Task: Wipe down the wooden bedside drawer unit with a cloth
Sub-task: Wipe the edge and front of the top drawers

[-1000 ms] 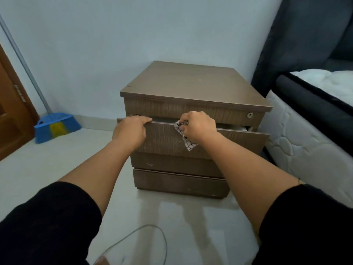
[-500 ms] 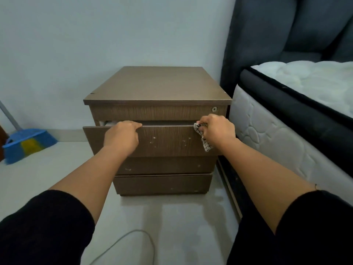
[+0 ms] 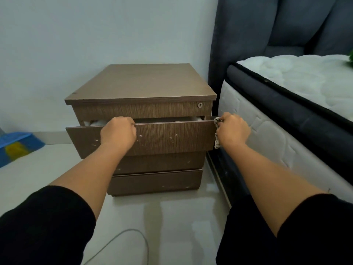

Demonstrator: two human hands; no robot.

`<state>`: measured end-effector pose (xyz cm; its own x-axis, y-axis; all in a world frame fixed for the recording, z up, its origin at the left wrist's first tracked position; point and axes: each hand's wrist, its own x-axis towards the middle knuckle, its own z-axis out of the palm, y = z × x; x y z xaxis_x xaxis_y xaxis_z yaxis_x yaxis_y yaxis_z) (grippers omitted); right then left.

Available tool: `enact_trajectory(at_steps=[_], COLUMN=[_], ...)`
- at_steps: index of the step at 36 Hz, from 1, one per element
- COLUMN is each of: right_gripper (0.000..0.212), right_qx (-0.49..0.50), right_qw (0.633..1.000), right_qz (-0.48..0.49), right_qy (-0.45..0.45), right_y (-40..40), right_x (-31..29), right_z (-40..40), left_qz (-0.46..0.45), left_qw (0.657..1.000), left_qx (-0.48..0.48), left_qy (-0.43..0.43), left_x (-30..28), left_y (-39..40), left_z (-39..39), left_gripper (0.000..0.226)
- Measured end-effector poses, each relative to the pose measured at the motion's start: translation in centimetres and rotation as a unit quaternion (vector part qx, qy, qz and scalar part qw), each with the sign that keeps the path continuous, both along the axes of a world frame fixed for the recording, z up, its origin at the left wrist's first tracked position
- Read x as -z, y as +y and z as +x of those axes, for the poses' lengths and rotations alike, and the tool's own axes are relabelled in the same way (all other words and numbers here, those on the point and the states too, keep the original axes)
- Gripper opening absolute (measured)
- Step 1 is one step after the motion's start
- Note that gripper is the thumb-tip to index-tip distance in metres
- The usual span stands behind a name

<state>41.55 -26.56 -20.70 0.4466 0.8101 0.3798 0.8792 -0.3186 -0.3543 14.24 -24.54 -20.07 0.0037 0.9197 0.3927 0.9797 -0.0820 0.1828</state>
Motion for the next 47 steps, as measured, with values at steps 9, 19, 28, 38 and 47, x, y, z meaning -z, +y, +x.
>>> enact_trajectory(at_steps=[9, 19, 28, 38, 47], right_gripper=[0.025, 0.024, 0.027, 0.026, 0.043], right_qx=[0.045, -0.014, -0.011, 0.001, -0.301], right_qw=[0.940, 0.946, 0.960, 0.978, 0.946], right_qz=[0.035, 0.009, -0.007, 0.009, 0.109], right_qy=[0.336, 0.324, 0.281, 0.206, -0.051], right_y=[-1.4, 1.1, 4.1, 5.9, 5.8], right_x=[1.7, 2.2, 2.4, 2.7, 2.2], right_z=[-5.1, -8.2, -8.0, -8.0, -14.3], left_qz=[0.004, -0.006, -0.030, -0.010, 0.080], left_qw=[0.938, 0.935, 0.950, 0.959, 0.895], left_qx=[-0.182, -0.139, -0.091, -0.079, -0.138], left_qy=[-0.294, -0.325, -0.297, -0.273, -0.418], left_x=[-0.2, 1.1, 3.3, 4.2, 5.1], left_y=[-0.8, -0.6, 2.3, 3.6, 4.5], left_z=[0.0, -0.2, -1.5, -2.1, -6.0], left_gripper=[0.041, 0.030, 0.034, 0.032, 0.034])
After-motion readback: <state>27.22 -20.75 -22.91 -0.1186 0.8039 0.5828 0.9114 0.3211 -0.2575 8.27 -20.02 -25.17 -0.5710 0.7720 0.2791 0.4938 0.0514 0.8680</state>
